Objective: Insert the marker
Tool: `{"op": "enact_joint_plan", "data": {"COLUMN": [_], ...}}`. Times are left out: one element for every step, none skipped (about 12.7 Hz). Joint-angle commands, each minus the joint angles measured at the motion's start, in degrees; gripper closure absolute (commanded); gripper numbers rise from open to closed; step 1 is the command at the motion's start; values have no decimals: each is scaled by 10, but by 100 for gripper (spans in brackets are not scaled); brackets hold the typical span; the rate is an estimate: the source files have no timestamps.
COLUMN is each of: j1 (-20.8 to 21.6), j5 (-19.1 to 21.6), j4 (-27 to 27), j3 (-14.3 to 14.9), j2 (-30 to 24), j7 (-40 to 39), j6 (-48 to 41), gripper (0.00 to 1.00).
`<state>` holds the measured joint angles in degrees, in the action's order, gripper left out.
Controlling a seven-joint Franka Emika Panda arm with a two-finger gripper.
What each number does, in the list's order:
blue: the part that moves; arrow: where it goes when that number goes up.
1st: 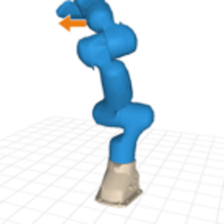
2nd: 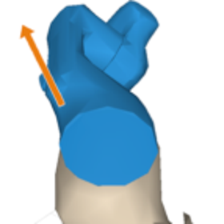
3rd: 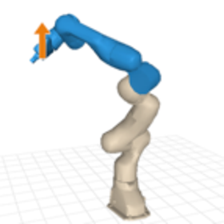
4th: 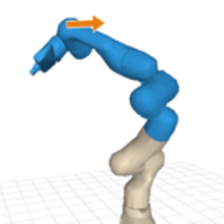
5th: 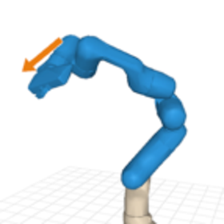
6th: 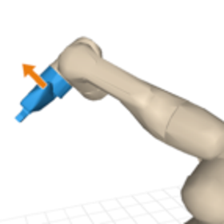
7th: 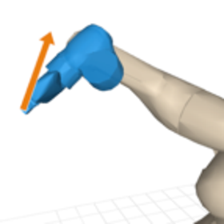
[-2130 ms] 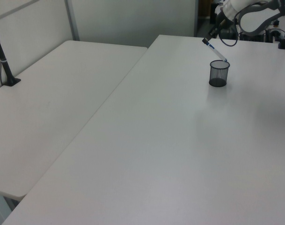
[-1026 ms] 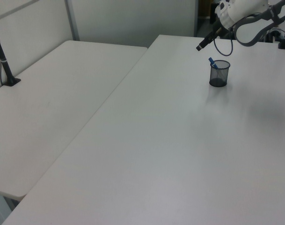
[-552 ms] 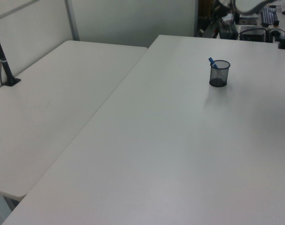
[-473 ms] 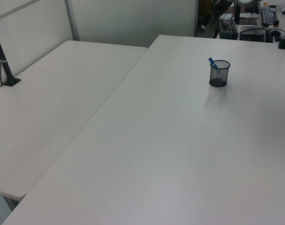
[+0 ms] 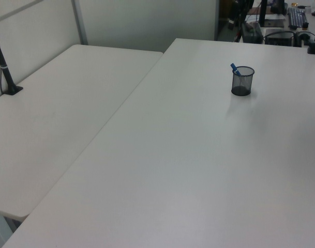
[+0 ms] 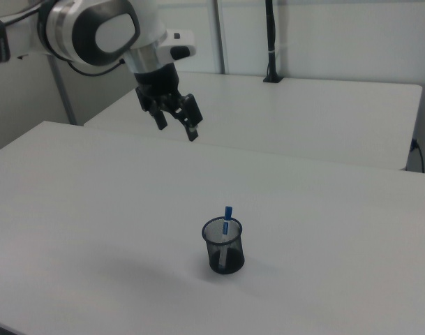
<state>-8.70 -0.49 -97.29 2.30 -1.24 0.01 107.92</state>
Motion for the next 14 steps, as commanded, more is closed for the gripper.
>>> {"op": "enact_joint_plan", "data": {"j1": [43,50,52,52,53,53,53,52,52,52,50,50,50,51], "j5": [15,15,15,15,7,7,4,4,4,5,6,6,6,7], "j4": [43,44,44,44,44,43,43,43,43,43,43,43,42,42], "j3": [10,10,10,9,7,6,6,8,9,9,11,12,12,12], "j2": [0,1,0,3,10,12,14,14,13,13,13,12,12,12], "j7": [6,10,8,-1,-9,-16,-36,-52,-55,-50,-49,-49,-48,-48], "j6": [-110,-113,-112,-107,-98,-87,-87,-89,-90,-88,-87,-85,-87,-89], "gripper": [0,0,0,0,0,0,0,0,0,0,0,0,0,0]}}
